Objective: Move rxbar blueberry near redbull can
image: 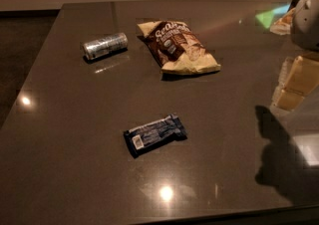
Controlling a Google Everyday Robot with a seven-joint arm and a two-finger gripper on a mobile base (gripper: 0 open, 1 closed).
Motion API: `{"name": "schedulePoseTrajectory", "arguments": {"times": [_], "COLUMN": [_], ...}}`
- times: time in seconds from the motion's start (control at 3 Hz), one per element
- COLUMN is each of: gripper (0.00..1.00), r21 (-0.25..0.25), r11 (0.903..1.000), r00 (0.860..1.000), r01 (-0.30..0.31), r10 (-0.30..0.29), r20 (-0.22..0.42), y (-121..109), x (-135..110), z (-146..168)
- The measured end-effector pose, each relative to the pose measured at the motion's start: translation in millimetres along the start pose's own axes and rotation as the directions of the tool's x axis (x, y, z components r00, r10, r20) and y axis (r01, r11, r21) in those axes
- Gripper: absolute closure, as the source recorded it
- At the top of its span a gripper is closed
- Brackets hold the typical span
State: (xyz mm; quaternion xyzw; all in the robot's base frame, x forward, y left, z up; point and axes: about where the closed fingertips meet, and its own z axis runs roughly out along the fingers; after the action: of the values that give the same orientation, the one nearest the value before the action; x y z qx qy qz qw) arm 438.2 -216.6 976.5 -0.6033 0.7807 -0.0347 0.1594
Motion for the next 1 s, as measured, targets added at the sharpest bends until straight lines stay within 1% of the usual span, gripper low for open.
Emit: {"name": "schedulePoseTrajectory", "arguments": {"times": [0.33, 0.67, 1.0], "gripper": [0.0, 0.0, 0.0], "r21": [0.0, -0.001, -0.025], "r11": [1.0, 0.9997, 0.9955], "r00": [1.0, 1.0, 0.994], "r01": [0.0, 0.026, 0.092], "r10": [0.0, -0.026, -0.09], "r20": [0.0, 0.016, 0.054], "y": [0, 1, 7], "x": [0, -9, -32], "z": [0, 3, 18]}}
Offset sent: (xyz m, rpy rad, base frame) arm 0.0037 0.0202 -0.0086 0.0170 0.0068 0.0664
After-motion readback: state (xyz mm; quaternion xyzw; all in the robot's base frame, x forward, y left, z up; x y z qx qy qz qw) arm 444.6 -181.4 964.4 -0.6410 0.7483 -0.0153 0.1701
